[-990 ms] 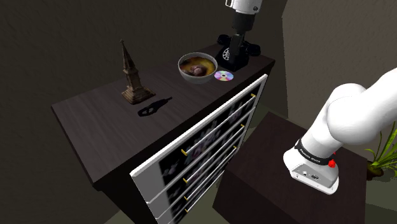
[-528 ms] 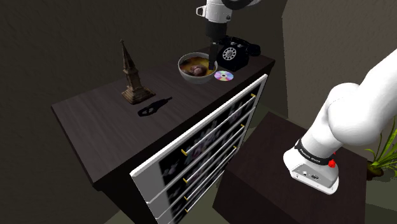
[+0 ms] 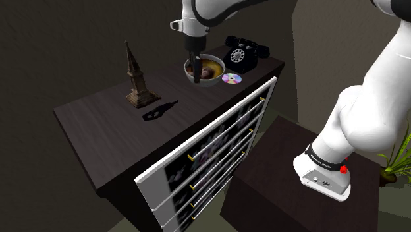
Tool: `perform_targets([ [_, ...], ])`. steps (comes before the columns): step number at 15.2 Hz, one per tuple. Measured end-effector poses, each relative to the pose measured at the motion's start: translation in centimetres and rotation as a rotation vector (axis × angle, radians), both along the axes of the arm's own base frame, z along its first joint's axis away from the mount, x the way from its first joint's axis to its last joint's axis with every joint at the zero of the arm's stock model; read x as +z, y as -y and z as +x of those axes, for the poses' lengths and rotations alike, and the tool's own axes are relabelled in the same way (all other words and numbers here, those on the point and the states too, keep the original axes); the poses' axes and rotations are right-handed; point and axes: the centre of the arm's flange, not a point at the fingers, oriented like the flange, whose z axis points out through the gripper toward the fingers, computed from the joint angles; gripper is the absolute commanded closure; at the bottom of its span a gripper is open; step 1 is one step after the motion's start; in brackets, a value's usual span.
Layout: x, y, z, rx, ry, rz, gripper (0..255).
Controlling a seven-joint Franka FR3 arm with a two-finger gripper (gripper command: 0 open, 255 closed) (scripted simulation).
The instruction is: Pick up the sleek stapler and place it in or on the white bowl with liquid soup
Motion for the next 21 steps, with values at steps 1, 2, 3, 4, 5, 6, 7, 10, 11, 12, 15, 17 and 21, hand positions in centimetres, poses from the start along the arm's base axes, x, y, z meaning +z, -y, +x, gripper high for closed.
perform_targets([
  [1, -0.4, -1.0, 0.6, 0.04, 0.001, -0.002, 0],
  [2, -1.0, -2.4, 1.0, 0.08, 0.001, -0.005, 0],
  [3, -1.8, -3.7, 1.5, 0.12, 0.002, -0.007, 0],
  [4, -2.1, -4.9, 2.0, 0.159, 0.002, -0.01, 0],
  [5, -2.7, -6.1, 2.5, 0.199, 0.003, -0.012, 0],
  [6, -3.3, -7.2, 2.8, 0.238, 0.004, -0.015, 0],
  [7, -3.7, -8.5, 3.1, 0.278, 0.004, -0.018, 0],
  [10, -5.0, -12.3, 3.4, 0.397, 0.006, -0.025, 0],
  [11, -5.7, -13.3, 3.4, 0.437, 0.006, -0.027, 0],
  [12, -6.1, -14.6, 3.4, 0.476, 0.007, -0.03, 0],
  [15, -7.7, -15.8, 3.4, 0.512, 0.007, -0.032, 0],
  [17, -8.6, -15.9, 3.5, 0.516, 0.007, -0.032, 0],
  [21, -10.3, -15.9, 3.4, 0.517, 0.007, -0.032, 0],
])
